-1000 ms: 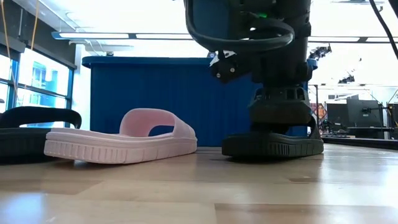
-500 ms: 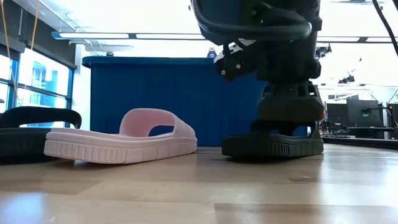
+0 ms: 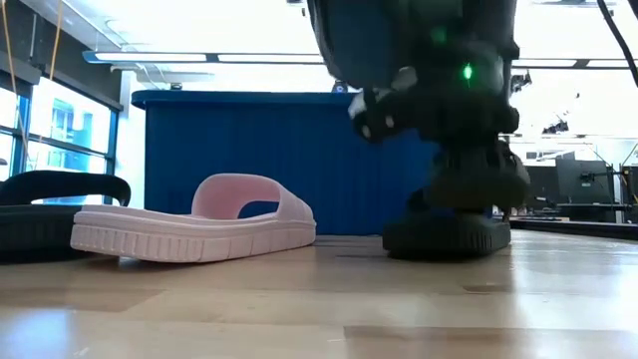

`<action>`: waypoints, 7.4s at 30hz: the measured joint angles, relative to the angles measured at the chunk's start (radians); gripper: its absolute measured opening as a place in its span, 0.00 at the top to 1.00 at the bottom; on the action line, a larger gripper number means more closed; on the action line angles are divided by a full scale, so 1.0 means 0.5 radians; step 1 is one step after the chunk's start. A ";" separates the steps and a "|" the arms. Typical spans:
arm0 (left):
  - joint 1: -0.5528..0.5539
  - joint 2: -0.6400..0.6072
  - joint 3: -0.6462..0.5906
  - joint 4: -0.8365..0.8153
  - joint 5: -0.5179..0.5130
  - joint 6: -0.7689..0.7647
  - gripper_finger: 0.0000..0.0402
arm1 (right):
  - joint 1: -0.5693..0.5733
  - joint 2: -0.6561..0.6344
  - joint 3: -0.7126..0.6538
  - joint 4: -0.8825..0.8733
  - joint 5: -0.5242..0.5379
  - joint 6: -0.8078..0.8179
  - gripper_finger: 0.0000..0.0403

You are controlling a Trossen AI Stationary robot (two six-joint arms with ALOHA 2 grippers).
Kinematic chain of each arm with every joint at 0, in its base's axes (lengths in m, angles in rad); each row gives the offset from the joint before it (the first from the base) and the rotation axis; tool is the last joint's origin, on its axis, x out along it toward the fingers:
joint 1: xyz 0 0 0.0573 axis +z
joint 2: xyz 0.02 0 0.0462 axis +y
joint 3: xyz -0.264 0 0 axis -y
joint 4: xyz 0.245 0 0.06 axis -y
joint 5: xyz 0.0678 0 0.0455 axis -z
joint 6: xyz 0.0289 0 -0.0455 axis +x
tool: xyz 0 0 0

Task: Pick and place slides into bin
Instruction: Put the black slide into the blue container

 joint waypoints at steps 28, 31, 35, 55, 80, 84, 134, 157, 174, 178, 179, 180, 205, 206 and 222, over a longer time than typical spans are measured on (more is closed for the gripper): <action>0.000 0.074 0.000 0.076 0.009 -0.001 0.39 | 0.370 -0.124 0.925 -0.008 -0.026 -0.396 0.97; 0.000 0.074 0.000 0.072 0.011 -0.001 0.39 | 0.356 -0.132 0.923 -0.010 0.129 -0.404 0.95; 0.000 0.076 0.000 0.060 0.012 -0.001 0.39 | 0.341 -0.161 0.883 -0.009 0.146 -0.382 0.93; -0.001 0.077 0.000 0.046 0.023 0.000 0.39 | 0.716 -1.072 0.733 -0.005 1.195 -0.472 1.00; 0.000 0.077 0.000 0.084 -0.087 0.016 0.39 | 0.305 -1.808 -2.204 2.646 0.342 -0.664 0.93; 0.000 0.077 0.000 0.080 -0.086 0.043 0.39 | 0.210 -1.808 -2.211 2.652 0.148 -0.782 0.83; 0.000 0.077 0.000 0.073 -0.087 0.060 0.39 | 0.039 -1.397 -2.204 2.228 0.890 -0.681 0.62; 0.000 0.077 0.000 0.076 -0.089 0.060 0.39 | 0.366 -1.406 -1.382 2.350 0.645 -1.244 0.98; 0.000 0.077 0.000 0.105 -0.092 0.072 0.39 | -0.112 -1.488 -0.239 1.351 1.862 -2.521 1.00; 0.000 0.076 0.000 0.106 -0.104 0.075 0.39 | -0.650 -1.546 -0.208 1.143 1.411 -2.586 1.00; 0.000 0.077 0.001 0.105 -0.103 0.076 0.39 | -0.797 -1.559 -0.229 1.156 1.312 -2.598 1.00; 0.000 0.077 0.001 0.105 -0.104 0.076 0.39 | -0.934 -1.565 -0.255 1.178 1.210 -2.613 1.00; 0.001 0.077 0.001 0.191 -0.119 0.046 0.39 | -2.234 -1.557 -1.941 3.564 -0.345 -3.390 0.88; 0.001 0.077 0.001 0.198 -0.119 0.046 0.39 | -2.249 -1.557 -1.946 3.562 -0.392 -3.350 0.85; 0.001 0.077 0.001 0.212 -0.134 0.046 0.39 | -2.228 -1.557 -1.893 3.590 -0.792 -2.545 0.51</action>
